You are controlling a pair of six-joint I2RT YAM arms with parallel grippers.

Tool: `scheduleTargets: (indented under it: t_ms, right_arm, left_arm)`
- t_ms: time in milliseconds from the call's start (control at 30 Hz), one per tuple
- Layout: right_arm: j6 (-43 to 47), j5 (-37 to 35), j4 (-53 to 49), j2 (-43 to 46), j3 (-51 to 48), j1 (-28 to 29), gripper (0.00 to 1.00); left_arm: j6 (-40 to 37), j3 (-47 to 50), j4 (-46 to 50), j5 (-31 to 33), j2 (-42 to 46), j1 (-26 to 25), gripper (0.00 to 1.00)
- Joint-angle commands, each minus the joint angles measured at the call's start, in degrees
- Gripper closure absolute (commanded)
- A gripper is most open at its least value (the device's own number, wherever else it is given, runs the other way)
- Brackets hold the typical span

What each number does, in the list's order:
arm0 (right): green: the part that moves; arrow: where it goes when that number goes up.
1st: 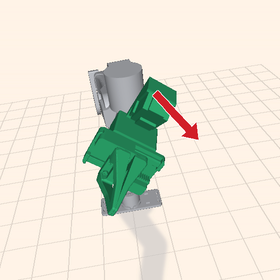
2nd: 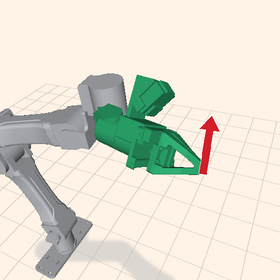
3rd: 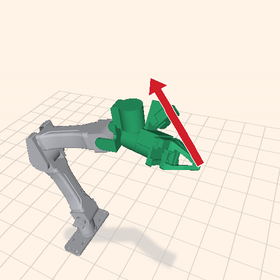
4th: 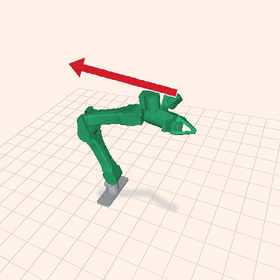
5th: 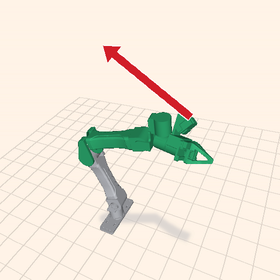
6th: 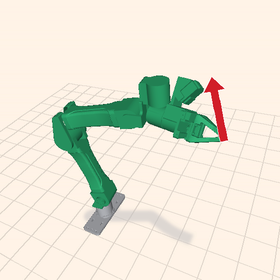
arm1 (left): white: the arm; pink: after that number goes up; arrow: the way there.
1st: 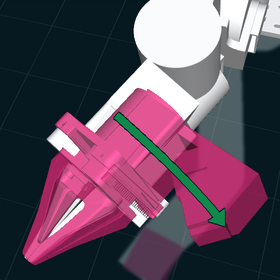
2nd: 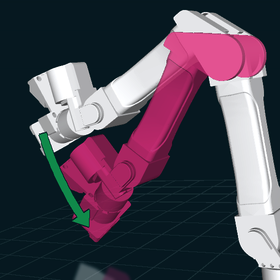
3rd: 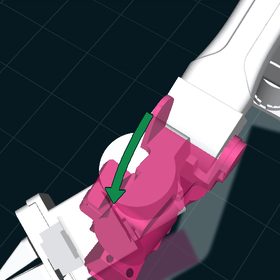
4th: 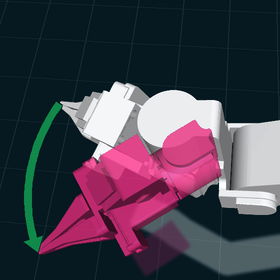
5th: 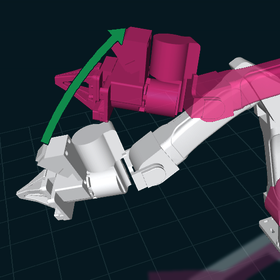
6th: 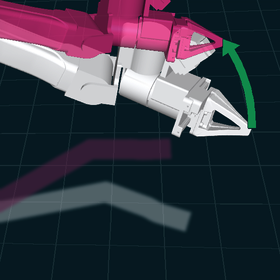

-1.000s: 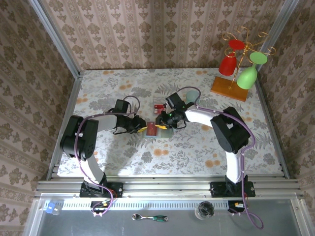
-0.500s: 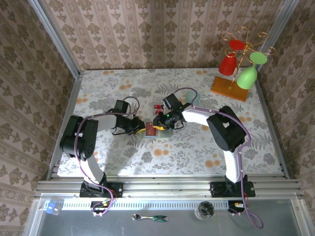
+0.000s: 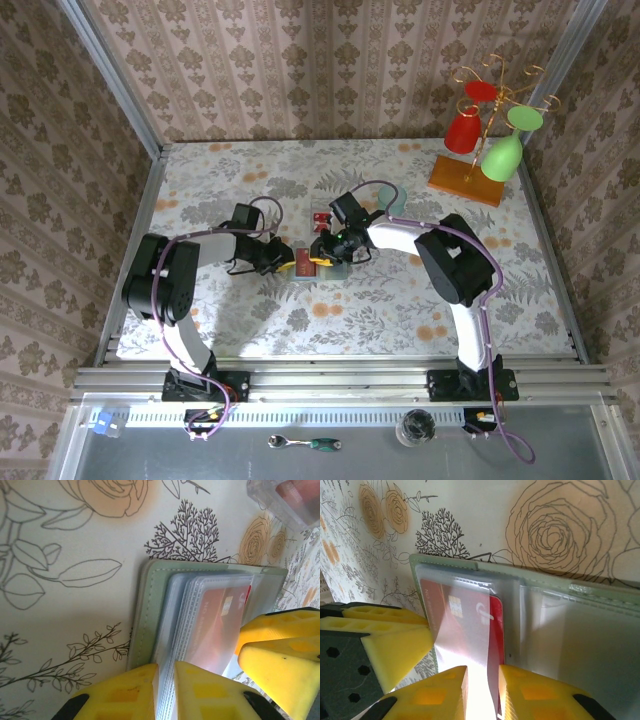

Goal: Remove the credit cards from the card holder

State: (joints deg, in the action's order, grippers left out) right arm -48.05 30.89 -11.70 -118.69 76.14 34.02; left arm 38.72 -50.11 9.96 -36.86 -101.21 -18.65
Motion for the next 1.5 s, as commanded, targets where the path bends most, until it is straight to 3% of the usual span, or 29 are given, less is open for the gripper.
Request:
scheduleTargets:
  t_ms: [0, 433, 767, 1467]
  right_arm:
    - [-0.43, 1.62, 0.63, -1.19, 1.64, 0.43, 0.78]
    - [-0.16, 2.78, 0.85, -2.03, 2.52, 0.63, 0.86]
    - [1.66, -0.52, -3.37, -1.56, 3.14, 0.70, 0.74]
    - [5.47, -4.90, -7.76, 1.55, 3.05, 0.70, 0.74]
  left_arm:
    - [-1.48, -0.16, 2.48, 1.71, -1.93, 0.29, 0.83]
    - [-1.54, -0.78, 2.35, 1.09, -2.72, 0.35, 0.83]
    - [-1.55, -0.99, 2.34, 1.00, -2.85, 0.29, 0.83]
    - [-1.89, -1.75, 3.27, 1.18, -1.81, 0.29, 0.84]
